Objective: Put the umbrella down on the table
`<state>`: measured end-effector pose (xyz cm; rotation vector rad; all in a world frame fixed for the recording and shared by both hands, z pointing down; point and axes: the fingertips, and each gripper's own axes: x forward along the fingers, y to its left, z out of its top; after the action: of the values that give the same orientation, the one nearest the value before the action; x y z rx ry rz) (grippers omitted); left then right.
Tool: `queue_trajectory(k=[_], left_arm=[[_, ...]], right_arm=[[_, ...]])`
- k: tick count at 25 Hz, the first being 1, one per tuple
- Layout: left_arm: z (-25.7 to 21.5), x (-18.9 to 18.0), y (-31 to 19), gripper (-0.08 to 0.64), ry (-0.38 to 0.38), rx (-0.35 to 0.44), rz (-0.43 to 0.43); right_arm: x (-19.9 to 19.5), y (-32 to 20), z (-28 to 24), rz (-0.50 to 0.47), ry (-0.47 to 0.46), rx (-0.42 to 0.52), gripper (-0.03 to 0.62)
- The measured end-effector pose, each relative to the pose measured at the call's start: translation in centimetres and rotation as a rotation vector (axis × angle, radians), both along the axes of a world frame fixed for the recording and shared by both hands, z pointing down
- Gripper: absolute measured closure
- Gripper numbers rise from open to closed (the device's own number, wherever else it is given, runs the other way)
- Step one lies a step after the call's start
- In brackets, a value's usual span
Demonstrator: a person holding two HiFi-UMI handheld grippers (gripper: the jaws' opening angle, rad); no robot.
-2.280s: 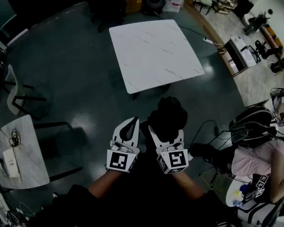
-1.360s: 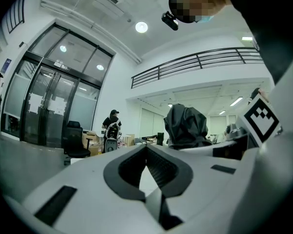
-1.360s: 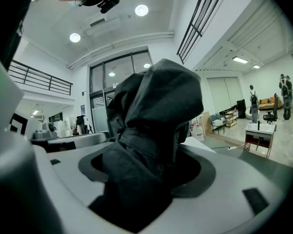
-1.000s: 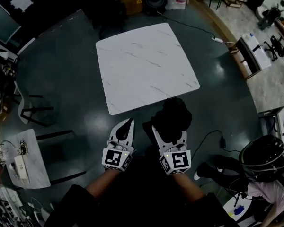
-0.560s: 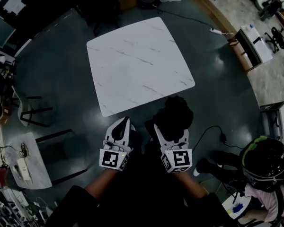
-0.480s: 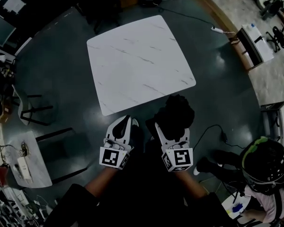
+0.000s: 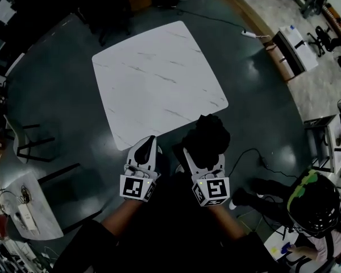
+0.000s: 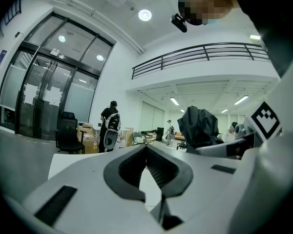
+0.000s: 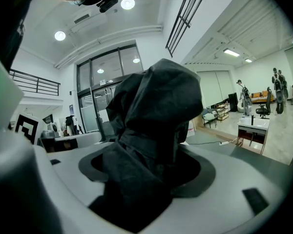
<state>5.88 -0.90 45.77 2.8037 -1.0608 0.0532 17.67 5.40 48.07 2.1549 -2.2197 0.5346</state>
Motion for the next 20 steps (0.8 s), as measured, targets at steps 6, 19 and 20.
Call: queue_trajectory(k=[6,19,20], left_arm=[[0.3,-2.1,-4.8,0.552,0.025,-0.021,-0.007],[-0.5,-9.2,-15.2,0.552,0.125,-0.037,-0.025],[-0.6,-9.4,-15.9,0.552,0.131,-0.038,-0.031]], right_arm=[[-2.0,-5.7,-0.8,-0.021,0.035,-0.010,0.247],[-8.9,-19.2,1.1,-0.090,0.110,-0.107,0.247],[-8.9,-20.0,1.6,-0.093,0.103,-0.121,0.247]])
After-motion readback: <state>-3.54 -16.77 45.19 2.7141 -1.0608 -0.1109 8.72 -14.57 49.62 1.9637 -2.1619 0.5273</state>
